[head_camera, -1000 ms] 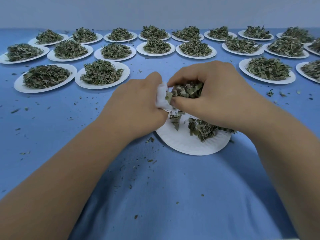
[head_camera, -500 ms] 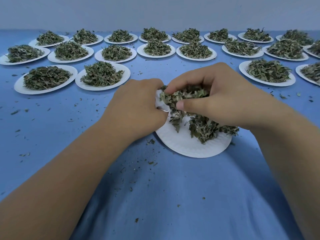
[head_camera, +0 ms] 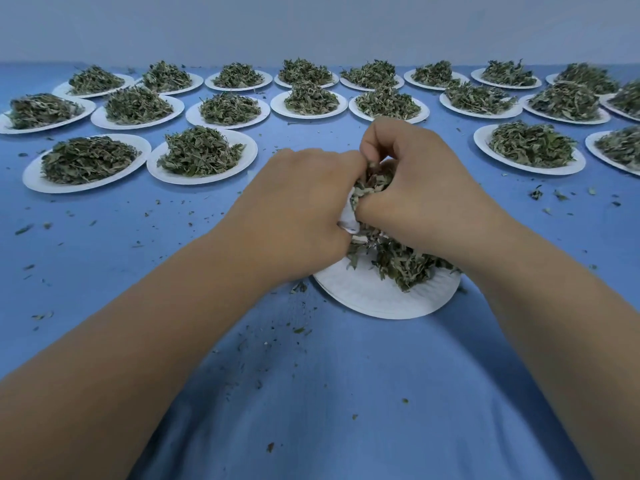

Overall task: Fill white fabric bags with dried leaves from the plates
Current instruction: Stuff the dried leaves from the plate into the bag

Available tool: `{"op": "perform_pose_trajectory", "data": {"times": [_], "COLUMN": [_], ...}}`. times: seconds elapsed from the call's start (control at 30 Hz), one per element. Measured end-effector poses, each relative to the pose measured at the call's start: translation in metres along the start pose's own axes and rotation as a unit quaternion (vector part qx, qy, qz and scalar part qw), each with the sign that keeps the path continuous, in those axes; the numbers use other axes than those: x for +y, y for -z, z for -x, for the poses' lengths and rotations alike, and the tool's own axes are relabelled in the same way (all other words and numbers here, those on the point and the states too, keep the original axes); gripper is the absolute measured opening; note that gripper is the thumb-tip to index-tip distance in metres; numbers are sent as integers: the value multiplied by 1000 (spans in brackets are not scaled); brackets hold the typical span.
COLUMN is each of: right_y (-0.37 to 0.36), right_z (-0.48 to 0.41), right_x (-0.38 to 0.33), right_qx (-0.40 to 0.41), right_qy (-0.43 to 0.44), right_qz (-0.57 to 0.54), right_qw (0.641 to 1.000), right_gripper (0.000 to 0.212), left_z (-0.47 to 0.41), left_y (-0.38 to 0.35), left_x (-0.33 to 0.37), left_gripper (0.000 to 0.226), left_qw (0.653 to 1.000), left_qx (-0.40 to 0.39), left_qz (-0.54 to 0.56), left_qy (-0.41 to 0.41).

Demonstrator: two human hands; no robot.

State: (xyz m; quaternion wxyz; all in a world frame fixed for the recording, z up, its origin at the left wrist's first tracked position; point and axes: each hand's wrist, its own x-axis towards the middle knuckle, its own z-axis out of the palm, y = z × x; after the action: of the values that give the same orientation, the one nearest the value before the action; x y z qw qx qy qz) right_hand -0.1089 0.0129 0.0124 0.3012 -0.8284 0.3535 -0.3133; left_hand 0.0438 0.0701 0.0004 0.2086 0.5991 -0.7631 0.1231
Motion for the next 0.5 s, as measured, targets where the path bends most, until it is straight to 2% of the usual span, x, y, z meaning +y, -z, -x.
{"op": "perform_pose_trajectory", "data": {"times": [0.1, 0.2, 0.3, 0.37, 0.5], "right_y": [4, 7, 6, 10, 19], "right_z": [0, -3, -9, -6, -6], "right_x": [0, 3, 0, 1, 3], "right_qx": [5, -20, -50, -59, -49], "right_qy": [0, -34, -108, -119, -118], "right_qz": [-31, -95, -212, -274, -224], "right_qw": [999, 995, 970, 952, 966], "right_gripper": [27, 29, 32, 41, 31], "left_z": [-7, -13, -11, -7, -4], "left_y": [0, -8, -16, -19, -18], "left_x": [-6, -18, -24, -23, -20], "left_gripper": [25, 38, 33, 37, 36], "left_qw": [1000, 996, 993, 992, 993], "left_qx": [-20, -24, 0, 10, 3], "left_qz": [8, 46, 67, 75, 75], "left_qy": [15, 65, 97, 97, 89]}}
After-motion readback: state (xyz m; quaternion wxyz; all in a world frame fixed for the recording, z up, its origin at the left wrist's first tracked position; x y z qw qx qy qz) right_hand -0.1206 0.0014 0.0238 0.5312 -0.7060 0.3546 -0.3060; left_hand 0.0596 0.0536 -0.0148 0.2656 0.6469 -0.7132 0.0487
